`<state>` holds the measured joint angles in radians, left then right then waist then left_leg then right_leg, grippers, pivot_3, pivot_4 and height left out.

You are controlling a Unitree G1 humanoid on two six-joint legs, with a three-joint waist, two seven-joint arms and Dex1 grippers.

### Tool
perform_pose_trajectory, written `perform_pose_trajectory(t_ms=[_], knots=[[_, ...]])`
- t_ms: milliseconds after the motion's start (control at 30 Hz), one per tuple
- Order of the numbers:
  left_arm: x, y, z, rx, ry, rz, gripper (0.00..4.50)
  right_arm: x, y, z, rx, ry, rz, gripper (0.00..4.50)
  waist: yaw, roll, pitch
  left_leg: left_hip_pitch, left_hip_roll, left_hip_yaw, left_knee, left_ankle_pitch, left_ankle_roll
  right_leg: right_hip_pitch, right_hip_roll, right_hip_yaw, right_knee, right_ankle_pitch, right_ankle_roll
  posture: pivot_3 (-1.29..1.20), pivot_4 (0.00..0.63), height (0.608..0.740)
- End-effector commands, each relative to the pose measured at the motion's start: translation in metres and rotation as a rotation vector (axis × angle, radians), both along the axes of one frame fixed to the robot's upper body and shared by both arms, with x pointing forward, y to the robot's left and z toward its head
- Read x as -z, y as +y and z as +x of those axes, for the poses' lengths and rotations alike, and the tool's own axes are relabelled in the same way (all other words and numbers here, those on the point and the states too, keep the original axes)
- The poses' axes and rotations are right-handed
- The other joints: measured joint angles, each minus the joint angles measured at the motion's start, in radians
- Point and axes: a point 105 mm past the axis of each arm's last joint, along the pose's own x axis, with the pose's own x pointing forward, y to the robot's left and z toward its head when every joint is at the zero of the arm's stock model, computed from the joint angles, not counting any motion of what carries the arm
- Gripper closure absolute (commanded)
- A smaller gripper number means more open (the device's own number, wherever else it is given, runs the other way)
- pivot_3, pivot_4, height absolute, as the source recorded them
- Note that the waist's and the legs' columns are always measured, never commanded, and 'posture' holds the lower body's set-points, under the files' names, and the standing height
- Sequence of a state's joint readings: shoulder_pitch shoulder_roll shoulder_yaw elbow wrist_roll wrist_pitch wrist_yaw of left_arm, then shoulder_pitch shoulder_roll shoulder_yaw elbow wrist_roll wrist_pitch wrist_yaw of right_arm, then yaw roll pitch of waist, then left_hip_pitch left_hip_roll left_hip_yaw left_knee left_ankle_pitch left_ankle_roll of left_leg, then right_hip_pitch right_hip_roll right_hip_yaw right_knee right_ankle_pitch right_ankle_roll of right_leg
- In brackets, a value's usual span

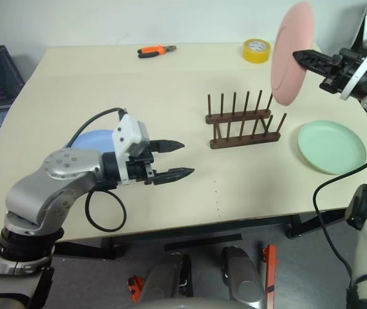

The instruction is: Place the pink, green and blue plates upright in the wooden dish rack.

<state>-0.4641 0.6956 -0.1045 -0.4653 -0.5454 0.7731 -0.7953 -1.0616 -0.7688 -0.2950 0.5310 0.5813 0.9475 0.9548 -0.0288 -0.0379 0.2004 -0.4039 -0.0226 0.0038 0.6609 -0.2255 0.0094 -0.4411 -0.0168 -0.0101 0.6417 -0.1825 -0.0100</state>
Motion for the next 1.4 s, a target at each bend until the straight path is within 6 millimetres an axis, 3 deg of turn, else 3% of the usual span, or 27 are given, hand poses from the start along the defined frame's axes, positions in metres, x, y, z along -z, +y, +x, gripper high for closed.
perform_pose_trajectory(t_ms=[33, 333, 767, 1067, 1167, 1400], knots=[[-0.011, 0.001, -0.002, -0.002, -0.057, -0.014, 0.91, -0.014, -0.005, -0.006, -0.017, -0.069, 0.021, 4.5, 0.0, 0.0, 0.0, 0.0, 0.0, 0.0, 0.0, 0.0, 0.0, 0.0, 0.0, 0.0, 0.0, 0.0, 0.0, 0.0, 0.15, 0.74], [-0.011, 0.004, 0.0, -0.017, -0.059, -0.01, 0.91, -0.006, -0.007, -0.006, -0.044, -0.04, 0.028, 4.5, 0.0, 0.0, 0.0, 0.0, 0.0, 0.0, 0.0, 0.0, 0.0, 0.0, 0.0, 0.0, 0.0, 0.0, 0.0, 0.0, 0.15, 0.74], [-0.011, 0.004, 0.002, -0.024, -0.063, -0.004, 0.91, 0.022, -0.01, -0.006, -0.084, 0.009, -0.05, 4.5, 0.0, 0.0, 0.0, 0.0, 0.0, 0.0, 0.0, 0.0, 0.0, 0.0, 0.0, -0.001, 0.0, 0.0, 0.0, 0.0, 0.15, 0.74], [-0.012, 0.005, 0.003, -0.031, -0.066, 0.001, 0.91, 0.034, -0.015, 0.006, -0.027, -0.001, -0.119, 4.5, 0.0, 0.0, 0.0, 0.0, 0.0, 0.0, 0.0, 0.0, 0.0, 0.0, 0.0, -0.001, -0.001, 0.0, 0.0, 0.0, 0.15, 0.74], [-0.012, 0.006, 0.003, -0.033, -0.067, 0.002, 0.87, 0.035, -0.017, 0.01, -0.008, 0.003, -0.107, 3.73, 0.0, 0.0, 0.0, 0.0, 0.0, 0.0, 0.0, 0.0, 0.0, 0.0, 0.0, 0.0, -0.001, 0.0, 0.0, 0.0, 0.15, 0.74], [-0.012, 0.006, 0.002, -0.04, -0.065, 0.002, 0.87, 0.031, -0.018, 0.011, 0.0, -0.036, -0.118, 1.23, 0.0, 0.0, 0.0, 0.0, 0.0, -0.001, 0.0, 0.0, 0.0, 0.0, 0.0, -0.001, 0.0, 0.0, 0.0, 0.0, 0.15, 0.74]])
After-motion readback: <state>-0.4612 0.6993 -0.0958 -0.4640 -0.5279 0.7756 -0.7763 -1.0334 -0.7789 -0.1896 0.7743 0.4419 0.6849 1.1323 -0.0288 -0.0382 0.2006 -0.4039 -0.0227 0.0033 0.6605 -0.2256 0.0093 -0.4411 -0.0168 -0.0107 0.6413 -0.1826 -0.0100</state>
